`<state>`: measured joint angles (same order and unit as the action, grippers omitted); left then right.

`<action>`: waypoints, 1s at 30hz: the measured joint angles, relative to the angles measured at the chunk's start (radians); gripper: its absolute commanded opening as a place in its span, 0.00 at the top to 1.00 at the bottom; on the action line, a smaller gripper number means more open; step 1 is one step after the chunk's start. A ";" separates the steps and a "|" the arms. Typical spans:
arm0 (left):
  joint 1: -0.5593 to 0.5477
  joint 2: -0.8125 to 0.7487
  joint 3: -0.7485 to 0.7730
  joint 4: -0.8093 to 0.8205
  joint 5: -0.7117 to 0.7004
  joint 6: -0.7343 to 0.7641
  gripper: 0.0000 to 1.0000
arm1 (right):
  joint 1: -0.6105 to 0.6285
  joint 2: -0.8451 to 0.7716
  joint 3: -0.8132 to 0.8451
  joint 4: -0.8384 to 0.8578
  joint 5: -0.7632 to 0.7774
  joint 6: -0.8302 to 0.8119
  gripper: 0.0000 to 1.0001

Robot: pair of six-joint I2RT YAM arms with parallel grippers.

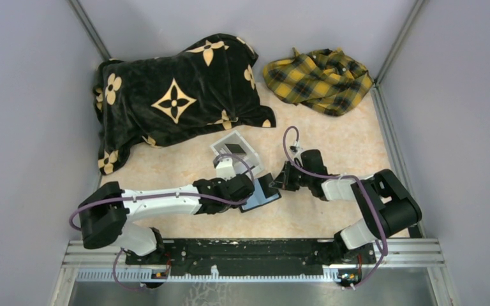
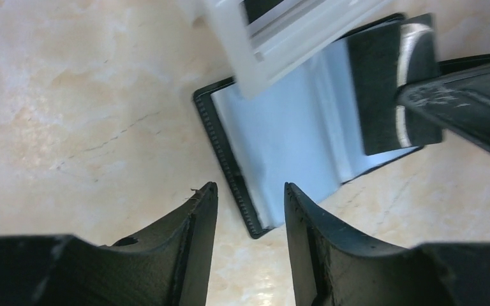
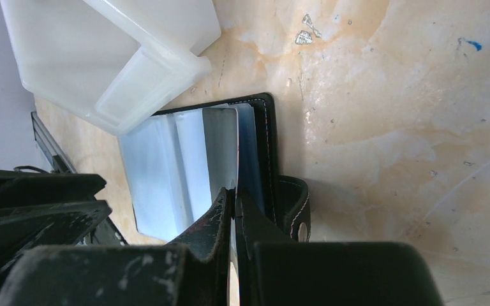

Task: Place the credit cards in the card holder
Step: Insert the credit card into the card holder.

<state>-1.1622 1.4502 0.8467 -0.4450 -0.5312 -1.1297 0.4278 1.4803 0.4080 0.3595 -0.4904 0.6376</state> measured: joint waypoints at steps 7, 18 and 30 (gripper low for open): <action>-0.023 -0.043 -0.163 -0.010 0.006 -0.096 0.62 | 0.007 -0.007 0.002 -0.009 0.014 -0.002 1.00; -0.047 -0.003 -0.163 0.011 -0.030 -0.164 0.78 | 0.024 -0.016 0.019 -0.043 0.039 -0.019 1.00; -0.047 0.136 -0.035 -0.013 -0.064 -0.131 0.79 | 0.056 -0.053 0.041 -0.104 0.088 -0.045 1.00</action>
<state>-1.2095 1.5860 0.8120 -0.4580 -0.5953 -1.2610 0.4839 1.4277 0.4492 0.2558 -0.4023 0.5926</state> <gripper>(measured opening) 0.212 0.007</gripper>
